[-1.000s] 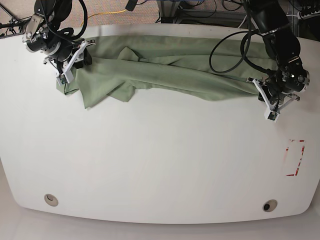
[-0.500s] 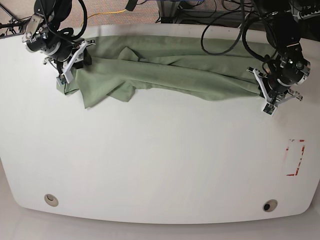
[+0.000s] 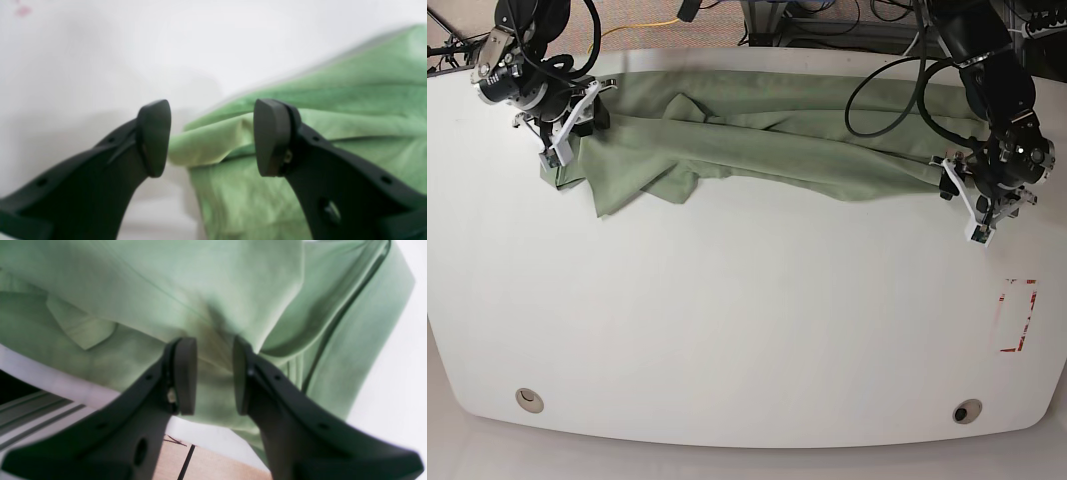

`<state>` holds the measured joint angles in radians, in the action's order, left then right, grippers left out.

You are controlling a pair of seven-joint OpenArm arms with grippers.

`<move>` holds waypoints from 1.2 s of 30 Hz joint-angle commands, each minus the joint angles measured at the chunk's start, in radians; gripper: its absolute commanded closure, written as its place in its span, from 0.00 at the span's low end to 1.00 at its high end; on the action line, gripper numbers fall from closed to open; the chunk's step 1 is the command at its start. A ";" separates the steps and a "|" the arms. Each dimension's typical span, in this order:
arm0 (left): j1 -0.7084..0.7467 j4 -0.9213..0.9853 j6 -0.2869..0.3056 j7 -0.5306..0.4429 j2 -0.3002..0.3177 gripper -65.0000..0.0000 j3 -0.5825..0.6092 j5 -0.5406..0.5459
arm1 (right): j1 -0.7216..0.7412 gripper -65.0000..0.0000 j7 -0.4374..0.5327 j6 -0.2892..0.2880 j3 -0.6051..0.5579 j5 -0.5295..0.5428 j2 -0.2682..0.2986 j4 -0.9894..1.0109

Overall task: Fold the T-shirt properly
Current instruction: 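Release the left gripper and regrasp the folded shirt's corner further out, then pull the folded shirt corner outward with the left gripper to straighten it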

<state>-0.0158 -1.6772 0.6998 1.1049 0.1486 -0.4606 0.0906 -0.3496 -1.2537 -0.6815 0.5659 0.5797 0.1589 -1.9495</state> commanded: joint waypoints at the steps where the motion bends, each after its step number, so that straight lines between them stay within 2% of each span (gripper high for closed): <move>1: -0.028 0.035 -0.002 -0.026 0.013 0.45 -0.004 0.005 | 0.001 0.74 0.016 -0.008 0.004 0.012 0.009 -0.018; 6: -0.054 0.114 -0.002 -0.027 0.015 0.45 -0.004 0.007 | 0.002 0.74 0.016 -0.008 0.004 0.012 0.009 -0.018; 17: 0.061 -0.007 -0.002 -0.026 0.022 0.45 -0.004 0.010 | 0.004 0.74 0.016 -0.008 0.004 0.012 -0.011 -0.018; 30: 0.070 0.002 -0.002 -0.021 0.029 0.45 -0.004 0.002 | 0.007 0.74 0.016 -0.008 0.004 0.012 -0.011 -0.018; 33: 0.106 -0.004 -0.002 -0.021 0.055 0.45 -0.008 0.021 | 0.007 0.74 0.016 -0.008 0.004 0.012 -0.011 -0.018; 36: 0.119 -0.044 -0.002 -0.024 0.073 0.45 -0.036 0.105 | 0.007 0.74 0.016 -0.008 0.004 0.012 -0.011 -0.018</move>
<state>0.1131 -1.6764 0.6975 1.0966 0.1967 -0.4736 0.1463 -0.3477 -1.2537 -0.6815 0.5655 0.5793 0.1387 -1.9495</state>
